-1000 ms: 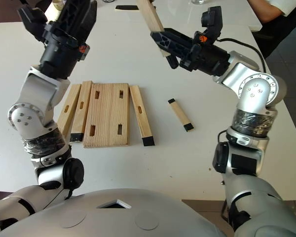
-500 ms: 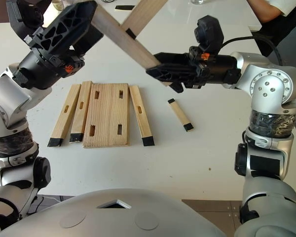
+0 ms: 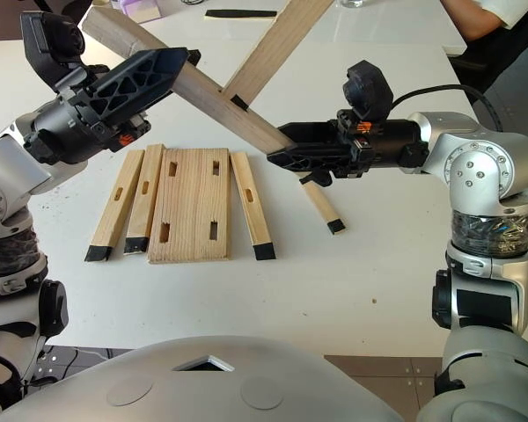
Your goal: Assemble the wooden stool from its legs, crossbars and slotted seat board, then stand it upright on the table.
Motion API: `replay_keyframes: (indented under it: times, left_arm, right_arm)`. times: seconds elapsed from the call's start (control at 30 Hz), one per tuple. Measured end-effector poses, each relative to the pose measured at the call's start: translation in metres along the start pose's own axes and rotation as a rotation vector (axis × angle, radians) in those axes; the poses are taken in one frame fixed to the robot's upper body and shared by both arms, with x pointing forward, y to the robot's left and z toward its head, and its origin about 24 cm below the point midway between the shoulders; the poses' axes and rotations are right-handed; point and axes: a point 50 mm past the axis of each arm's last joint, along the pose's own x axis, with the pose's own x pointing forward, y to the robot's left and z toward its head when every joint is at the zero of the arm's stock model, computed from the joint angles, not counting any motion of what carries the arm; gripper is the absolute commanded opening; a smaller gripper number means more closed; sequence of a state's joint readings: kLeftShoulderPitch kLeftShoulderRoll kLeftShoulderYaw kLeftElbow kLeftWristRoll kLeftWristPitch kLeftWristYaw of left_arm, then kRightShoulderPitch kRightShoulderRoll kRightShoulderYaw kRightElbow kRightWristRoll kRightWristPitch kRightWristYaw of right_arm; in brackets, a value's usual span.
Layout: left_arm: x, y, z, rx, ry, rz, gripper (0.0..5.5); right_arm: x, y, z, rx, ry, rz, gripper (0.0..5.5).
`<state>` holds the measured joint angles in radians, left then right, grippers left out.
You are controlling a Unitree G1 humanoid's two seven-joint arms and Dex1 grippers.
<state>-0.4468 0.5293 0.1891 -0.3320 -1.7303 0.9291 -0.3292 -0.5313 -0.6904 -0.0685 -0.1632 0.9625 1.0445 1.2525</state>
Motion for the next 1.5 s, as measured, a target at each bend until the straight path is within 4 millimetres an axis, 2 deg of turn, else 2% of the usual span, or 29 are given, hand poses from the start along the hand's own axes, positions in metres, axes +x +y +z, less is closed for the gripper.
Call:
replay_keyframes:
  times: [0.03,0.37,0.4,0.57,0.73,0.97,1.27,1.3,1.5]
  left_arm:
    - [0.0,0.0,0.0,0.003,0.001,0.003,2.17]
    - [-0.003,0.002,-0.006,-0.003,-0.027,0.022,2.17]
    - [-0.003,0.002,-0.006,-0.004,-0.029,0.022,2.53]
    - [0.001,0.001,-0.017,-0.018,0.018,0.013,3.15]
    - [0.002,0.002,-0.018,-0.019,0.018,0.014,3.19]
    - [0.0,0.003,-0.015,-0.015,0.0,0.02,2.17]
    - [-0.002,0.002,-0.014,0.031,0.016,0.019,2.15]
    - [-0.003,0.003,-0.014,0.036,0.015,0.024,2.15]
    - [-0.005,0.009,-0.012,0.102,0.016,0.073,2.14]
  right_arm:
    - [0.0,0.0,0.0,0.0,-0.002,0.0,2.06]
    - [0.004,-0.001,-0.001,0.02,-0.014,-0.007,2.06]
    - [0.004,-0.001,-0.001,0.02,-0.014,-0.007,2.06]
    - [0.007,0.0,-0.001,0.017,-0.024,0.0,2.06]
    - [0.007,0.0,-0.001,0.017,-0.027,-0.001,2.06]
    - [0.006,0.0,0.0,0.008,-0.02,-0.003,2.06]
    - [0.007,-0.002,-0.001,-0.015,-0.012,-0.009,2.06]
    - [0.008,-0.003,-0.001,-0.024,-0.007,-0.015,2.42]
    - [0.007,-0.012,-0.005,-0.206,0.064,-0.112,3.15]
